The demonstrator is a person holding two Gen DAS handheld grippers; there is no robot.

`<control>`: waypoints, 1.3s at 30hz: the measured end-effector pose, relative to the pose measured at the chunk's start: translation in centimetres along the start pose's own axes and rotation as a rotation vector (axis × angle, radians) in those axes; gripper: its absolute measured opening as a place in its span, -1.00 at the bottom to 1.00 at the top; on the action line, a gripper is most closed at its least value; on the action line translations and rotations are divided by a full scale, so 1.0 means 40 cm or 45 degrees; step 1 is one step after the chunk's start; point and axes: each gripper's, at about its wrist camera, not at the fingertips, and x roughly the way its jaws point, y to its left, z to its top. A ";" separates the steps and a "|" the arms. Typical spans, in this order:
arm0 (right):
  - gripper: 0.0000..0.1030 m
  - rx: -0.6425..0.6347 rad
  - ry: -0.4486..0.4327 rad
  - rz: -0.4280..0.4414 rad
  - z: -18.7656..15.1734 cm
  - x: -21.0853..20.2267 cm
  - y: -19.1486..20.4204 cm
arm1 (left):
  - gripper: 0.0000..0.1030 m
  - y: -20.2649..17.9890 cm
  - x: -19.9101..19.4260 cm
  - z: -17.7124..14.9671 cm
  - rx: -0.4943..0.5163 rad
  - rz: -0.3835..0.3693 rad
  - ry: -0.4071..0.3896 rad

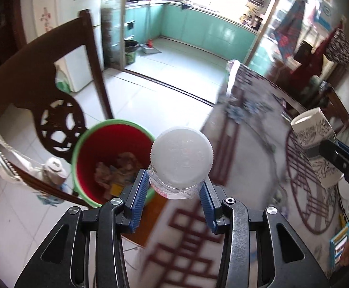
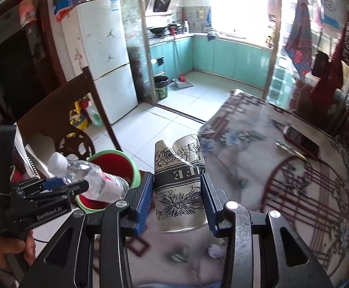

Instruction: Collect trash

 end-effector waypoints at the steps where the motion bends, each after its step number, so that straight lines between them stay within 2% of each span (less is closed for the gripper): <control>1: -0.27 -0.006 0.003 0.033 0.009 0.019 0.021 | -0.21 0.021 0.004 0.006 -0.010 0.013 -0.002; 6: -0.27 -0.033 0.035 0.228 0.046 0.127 0.118 | -0.21 0.137 0.048 0.042 -0.055 0.123 -0.002; 9: -0.27 -0.054 0.083 0.304 0.057 0.204 0.172 | -0.21 0.197 0.084 0.057 -0.076 0.176 0.015; 18: -0.26 -0.111 0.260 0.337 0.070 0.415 0.269 | -0.22 0.282 0.184 0.074 -0.079 0.225 0.094; 27: -0.25 -0.167 0.310 0.389 0.076 0.517 0.322 | -0.20 0.312 0.241 0.090 -0.090 0.247 0.133; 28: -0.21 -0.173 0.311 0.394 0.077 0.522 0.327 | -0.10 0.314 0.245 0.091 -0.092 0.242 0.136; 29: -0.07 -0.182 0.307 0.392 0.078 0.526 0.332 | 0.02 0.314 0.247 0.092 -0.093 0.242 0.140; 30: 0.07 -0.187 0.299 0.390 0.080 0.527 0.336 | 0.33 0.314 0.246 0.092 -0.091 0.252 0.134; 31: 0.10 -0.191 0.287 0.393 0.083 0.526 0.338 | 0.52 0.313 0.242 0.093 -0.090 0.266 0.121; 36: 0.15 -0.194 0.288 0.399 0.083 0.513 0.335 | 0.58 0.316 0.227 0.091 -0.111 0.310 0.112; 39: 0.15 -0.186 0.259 0.394 0.078 0.466 0.310 | 0.59 0.308 0.198 0.082 -0.135 0.318 0.089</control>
